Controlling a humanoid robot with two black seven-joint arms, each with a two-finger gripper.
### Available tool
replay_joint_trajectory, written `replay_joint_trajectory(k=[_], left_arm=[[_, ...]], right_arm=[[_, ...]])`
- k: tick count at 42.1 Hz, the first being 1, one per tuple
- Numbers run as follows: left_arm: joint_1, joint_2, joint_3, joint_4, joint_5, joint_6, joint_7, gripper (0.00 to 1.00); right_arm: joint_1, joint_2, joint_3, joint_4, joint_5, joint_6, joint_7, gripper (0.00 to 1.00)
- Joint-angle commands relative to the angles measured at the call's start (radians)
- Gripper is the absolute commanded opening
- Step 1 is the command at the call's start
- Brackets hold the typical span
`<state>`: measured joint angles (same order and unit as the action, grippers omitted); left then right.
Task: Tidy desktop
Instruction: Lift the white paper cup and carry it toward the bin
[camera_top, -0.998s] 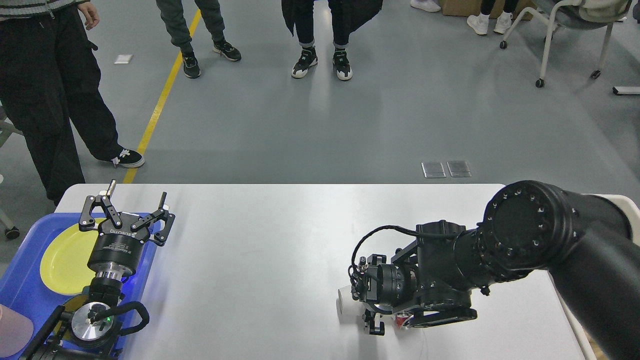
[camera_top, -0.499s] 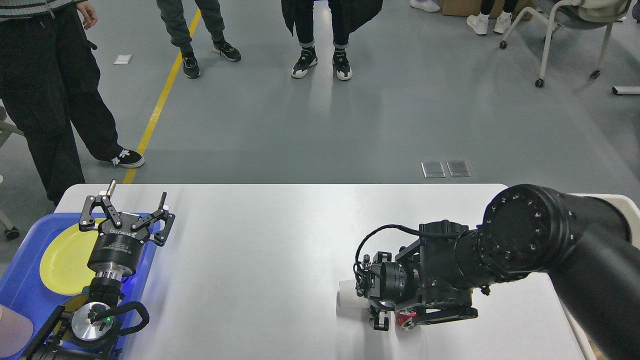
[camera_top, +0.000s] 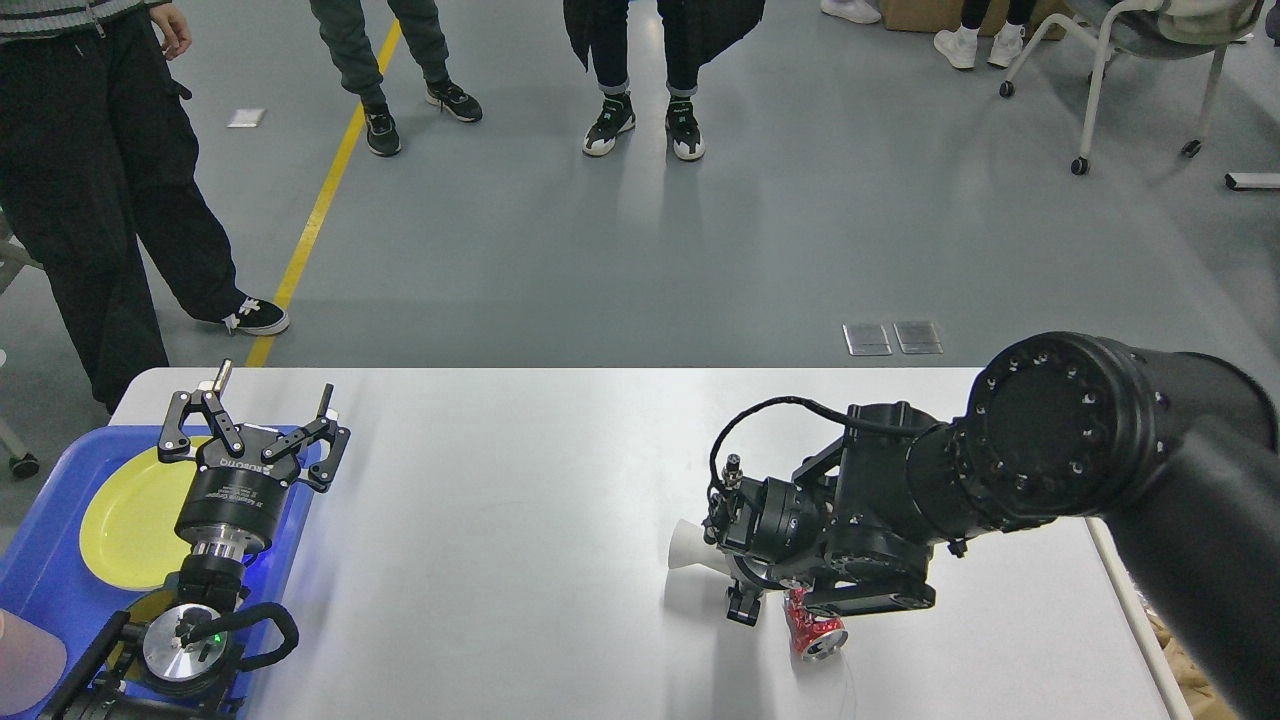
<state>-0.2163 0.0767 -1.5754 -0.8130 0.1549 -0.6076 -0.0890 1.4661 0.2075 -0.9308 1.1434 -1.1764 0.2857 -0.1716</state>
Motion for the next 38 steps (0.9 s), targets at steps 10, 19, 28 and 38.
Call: replay_joint_trajectory(k=[10, 19, 28, 38], left_arm=[[0.0, 0.0, 0.0, 0.0, 0.0, 0.0, 0.0, 0.96], [0.0, 0.0, 0.0, 0.0, 0.0, 0.0, 0.0, 0.96], [0.0, 0.0, 0.0, 0.0, 0.0, 0.0, 0.0, 0.96], [0.0, 0.0, 0.0, 0.0, 0.0, 0.0, 0.0, 0.96]], right_arm=[[0.213, -0.056, 0.009, 0.099, 0.404, 0.015, 0.018, 0.0], [0.453, -0.163, -0.006, 0.185, 0.78, 0.171, 0.081, 0.0], [0.681, -0.249, -0.078, 0.268, 1.02, 0.345, 0.09, 0.0], [0.941, -0.266, -0.232, 0.345, 1.219, 0.486, 0.127, 0.0]])
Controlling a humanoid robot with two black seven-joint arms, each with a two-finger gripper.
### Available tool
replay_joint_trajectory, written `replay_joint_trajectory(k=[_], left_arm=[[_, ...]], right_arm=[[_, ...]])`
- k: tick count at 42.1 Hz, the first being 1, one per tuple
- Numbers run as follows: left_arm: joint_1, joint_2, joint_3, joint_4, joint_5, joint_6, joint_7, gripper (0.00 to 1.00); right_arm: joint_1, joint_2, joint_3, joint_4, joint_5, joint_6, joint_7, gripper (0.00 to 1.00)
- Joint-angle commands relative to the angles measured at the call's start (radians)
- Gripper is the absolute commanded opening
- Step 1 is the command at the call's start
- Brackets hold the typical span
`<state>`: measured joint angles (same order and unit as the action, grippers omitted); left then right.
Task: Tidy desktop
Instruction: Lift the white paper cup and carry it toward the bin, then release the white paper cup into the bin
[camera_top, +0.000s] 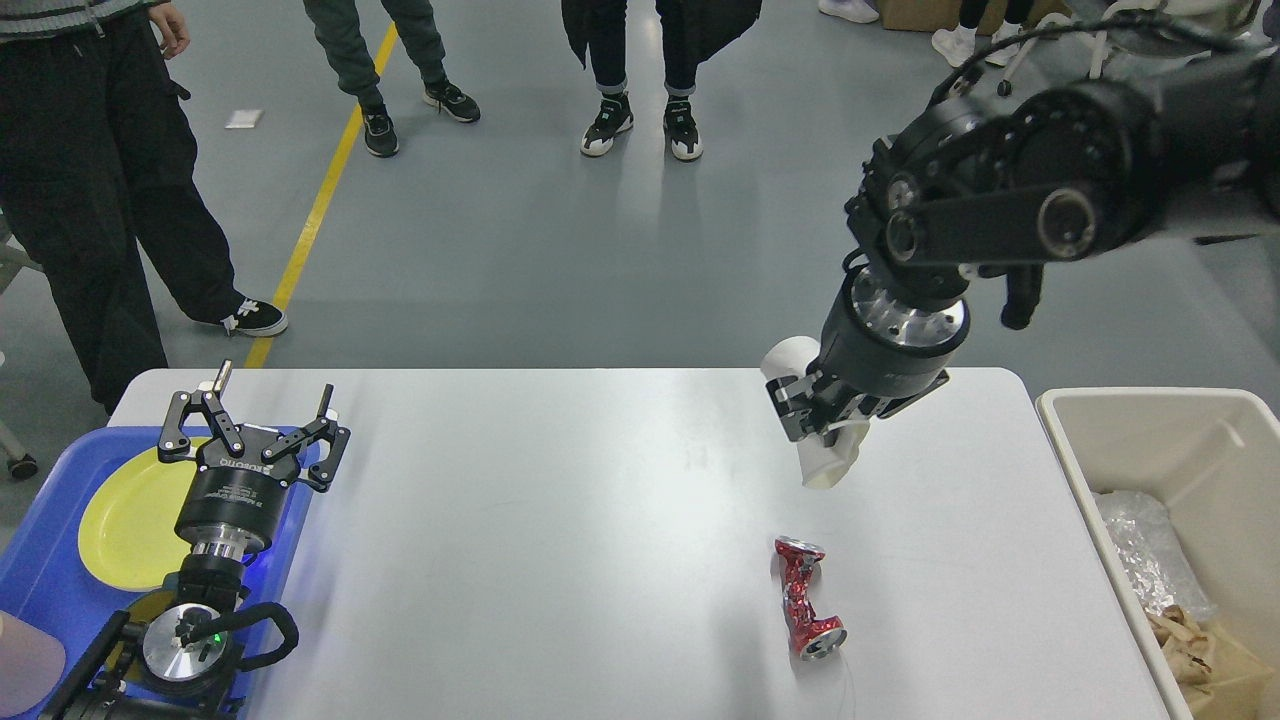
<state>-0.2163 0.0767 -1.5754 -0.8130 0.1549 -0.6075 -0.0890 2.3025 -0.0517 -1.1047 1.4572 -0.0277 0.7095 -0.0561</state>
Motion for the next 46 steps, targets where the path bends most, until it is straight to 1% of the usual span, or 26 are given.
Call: replay_joint_trajectory(k=[1, 10, 19, 26, 32, 36, 40, 46], left_arm=[[0.0, 0.0, 0.0, 0.0, 0.0, 0.0, 0.0, 0.96], [0.0, 0.0, 0.0, 0.0, 0.0, 0.0, 0.0, 0.96], [0.0, 0.0, 0.0, 0.0, 0.0, 0.0, 0.0, 0.96], [0.0, 0.0, 0.0, 0.0, 0.0, 0.0, 0.0, 0.96], [0.0, 0.0, 0.0, 0.0, 0.0, 0.0, 0.0, 0.96], [0.0, 0.0, 0.0, 0.0, 0.0, 0.0, 0.0, 0.96], [0.0, 0.0, 0.0, 0.0, 0.0, 0.0, 0.0, 0.96], [0.0, 0.0, 0.0, 0.0, 0.0, 0.0, 0.0, 0.96]], right_arm=[[0.115, -0.011, -0.063, 0.035, 0.077, 0.068, 0.012, 0.0], [0.156, -0.022, -0.079, 0.068, 0.129, 0.09, 0.004, 0.0], [0.16, -0.022, -0.173, 0.078, 0.209, 0.071, 0.001, 0.0], [0.155, -0.034, -0.242, 0.072, 0.221, 0.058, -0.001, 0.0], [0.138, -0.137, -0.283, 0.06, 0.21, 0.042, -0.002, 0.0], [0.098, -0.181, -0.345, 0.017, 0.209, 0.041, -0.001, 0.0], [0.023, -0.25, -0.431, -0.067, 0.207, 0.039, -0.001, 0.0], [-0.098, -0.361, -0.463, -0.202, 0.198, 0.042, -0.001, 0.0]])
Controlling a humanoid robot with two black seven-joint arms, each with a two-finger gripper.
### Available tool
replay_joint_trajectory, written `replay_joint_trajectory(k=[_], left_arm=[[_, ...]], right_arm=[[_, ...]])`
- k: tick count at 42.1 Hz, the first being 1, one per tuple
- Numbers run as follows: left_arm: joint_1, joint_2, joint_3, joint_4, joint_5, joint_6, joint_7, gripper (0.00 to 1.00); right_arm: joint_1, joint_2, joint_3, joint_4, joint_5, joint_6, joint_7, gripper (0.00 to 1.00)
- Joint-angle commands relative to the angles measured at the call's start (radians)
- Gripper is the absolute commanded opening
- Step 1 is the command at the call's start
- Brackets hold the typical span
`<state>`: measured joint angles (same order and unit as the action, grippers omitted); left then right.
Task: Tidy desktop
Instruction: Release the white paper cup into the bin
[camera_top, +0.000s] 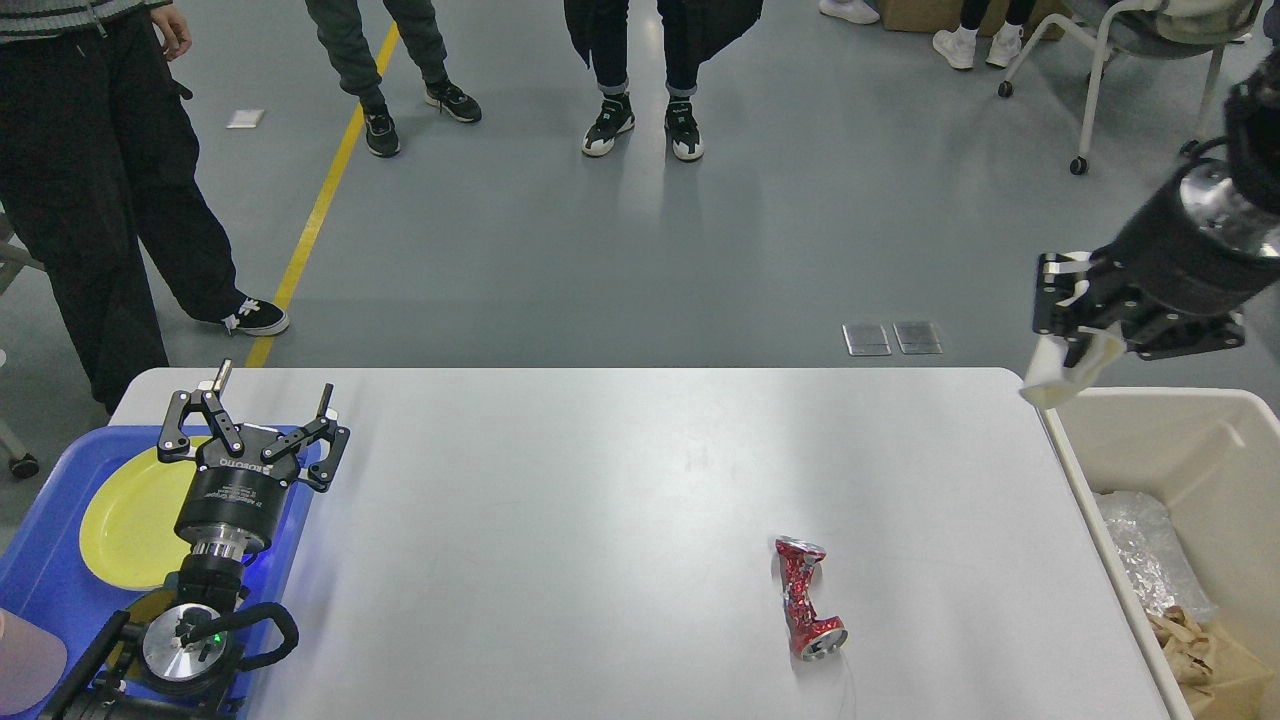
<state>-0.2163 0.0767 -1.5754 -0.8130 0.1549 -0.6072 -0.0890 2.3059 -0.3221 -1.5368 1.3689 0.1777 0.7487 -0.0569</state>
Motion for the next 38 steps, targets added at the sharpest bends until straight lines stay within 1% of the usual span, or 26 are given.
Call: replay_joint_trajectory(k=[1, 11, 18, 22, 38], left_arm=[[0.0, 0.0, 0.0, 0.0, 0.0, 0.0, 0.0, 0.96], [0.0, 0.0, 0.0, 0.0, 0.0, 0.0, 0.0, 0.96], [0.0, 0.0, 0.0, 0.0, 0.0, 0.0, 0.0, 0.96], [0.0, 0.0, 0.0, 0.0, 0.0, 0.0, 0.0, 0.96], [0.0, 0.0, 0.0, 0.0, 0.0, 0.0, 0.0, 0.96]], right_arm=[[-0.126, -0.106, -0.031, -0.14, -0.01, 0.003, -0.001, 0.0], [-0.397, -0.245, 0.032, -0.436, -0.032, 0.0, -0.001, 0.0], [-0.62, -0.287, 0.135, -0.632, -0.03, -0.025, 0.0, 0.0], [-0.752, -0.293, 0.196, -0.724, -0.03, -0.078, 0.0, 0.0], [-1.132, -0.281, 0.336, -0.938, -0.026, -0.301, -0.001, 0.0]])
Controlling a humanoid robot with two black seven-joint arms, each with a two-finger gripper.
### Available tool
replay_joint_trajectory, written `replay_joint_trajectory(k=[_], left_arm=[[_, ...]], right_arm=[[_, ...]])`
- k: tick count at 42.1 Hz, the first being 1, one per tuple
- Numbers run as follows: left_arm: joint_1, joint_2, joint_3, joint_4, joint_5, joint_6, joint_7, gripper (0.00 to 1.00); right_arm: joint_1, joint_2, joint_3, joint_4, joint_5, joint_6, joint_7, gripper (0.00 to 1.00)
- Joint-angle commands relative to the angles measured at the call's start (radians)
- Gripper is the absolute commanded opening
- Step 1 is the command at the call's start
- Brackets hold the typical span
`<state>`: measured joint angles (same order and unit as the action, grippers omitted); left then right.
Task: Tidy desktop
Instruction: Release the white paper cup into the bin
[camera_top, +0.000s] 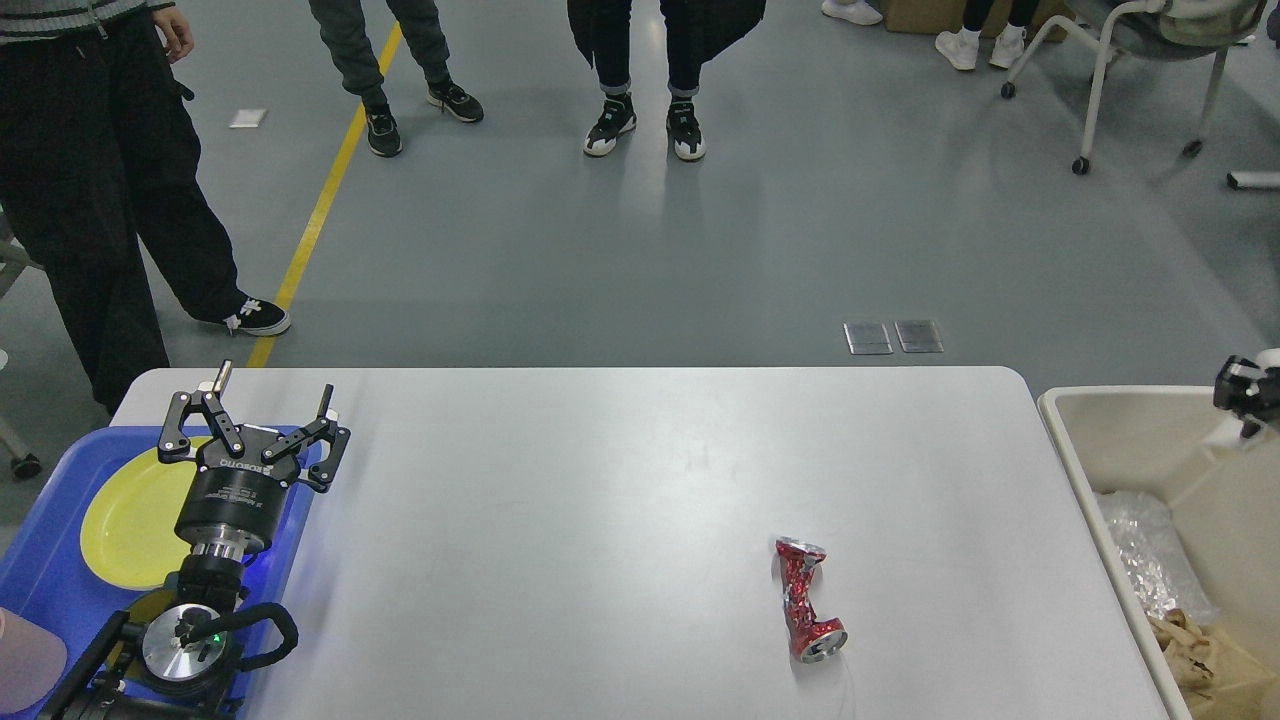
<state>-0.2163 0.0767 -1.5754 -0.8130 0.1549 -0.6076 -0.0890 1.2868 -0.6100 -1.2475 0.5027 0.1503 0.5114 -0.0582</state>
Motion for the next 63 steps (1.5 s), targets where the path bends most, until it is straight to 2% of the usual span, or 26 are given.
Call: replay_joint_trajectory(k=[1, 8, 16, 20, 30, 39, 40, 41, 44, 45, 48, 63], left_arm=[[0.0, 0.0, 0.0, 0.0, 0.0, 0.0, 0.0, 0.96], [0.0, 0.0, 0.0, 0.0, 0.0, 0.0, 0.0, 0.96], [0.0, 0.0, 0.0, 0.0, 0.0, 0.0, 0.0, 0.96], [0.0, 0.0, 0.0, 0.0, 0.0, 0.0, 0.0, 0.96], [0.0, 0.0, 0.0, 0.0, 0.0, 0.0, 0.0, 0.96], [0.0, 0.0, 0.0, 0.0, 0.0, 0.0, 0.0, 0.96], [0.0, 0.0, 0.0, 0.0, 0.0, 0.0, 0.0, 0.96], [0.0, 0.0, 0.0, 0.0, 0.0, 0.0, 0.0, 0.96], [0.0, 0.0, 0.0, 0.0, 0.0, 0.0, 0.0, 0.96], [0.0, 0.0, 0.0, 0.0, 0.0, 0.0, 0.0, 0.96], [0.0, 0.0, 0.0, 0.0, 0.0, 0.0, 0.0, 0.96], [0.0, 0.0, 0.0, 0.0, 0.0, 0.0, 0.0, 0.96]], right_arm=[[-0.135, 0.009, 0.055, -0.087, 0.002, -0.074, 0.0, 0.0], [-0.293, 0.055, 0.106, -0.208, 0.011, -0.163, 0.0, 0.0], [-0.446, 0.125, 0.145, -0.273, 0.012, -0.267, -0.002, 0.0], [-0.567, 0.179, 0.151, -0.346, 0.017, -0.343, -0.015, 0.0], [-0.642, 0.196, 0.187, -0.366, 0.015, -0.392, -0.02, 0.0], [-0.67, 0.21, 0.191, -0.363, 0.015, -0.396, -0.018, 0.0], [-0.678, 0.213, 0.189, -0.365, 0.014, -0.398, -0.018, 0.04], [-0.679, 0.213, 0.189, -0.365, 0.014, -0.402, -0.017, 0.18], [-0.679, 0.214, 0.187, -0.365, 0.015, -0.45, -0.017, 0.82], [-0.679, 0.216, 0.187, -0.362, 0.015, -0.479, -0.017, 0.99], [-0.678, 0.222, 0.191, -0.348, 0.015, -0.524, -0.017, 1.0], [-0.669, 0.23, 0.192, -0.331, 0.014, -0.519, -0.015, 1.0]])
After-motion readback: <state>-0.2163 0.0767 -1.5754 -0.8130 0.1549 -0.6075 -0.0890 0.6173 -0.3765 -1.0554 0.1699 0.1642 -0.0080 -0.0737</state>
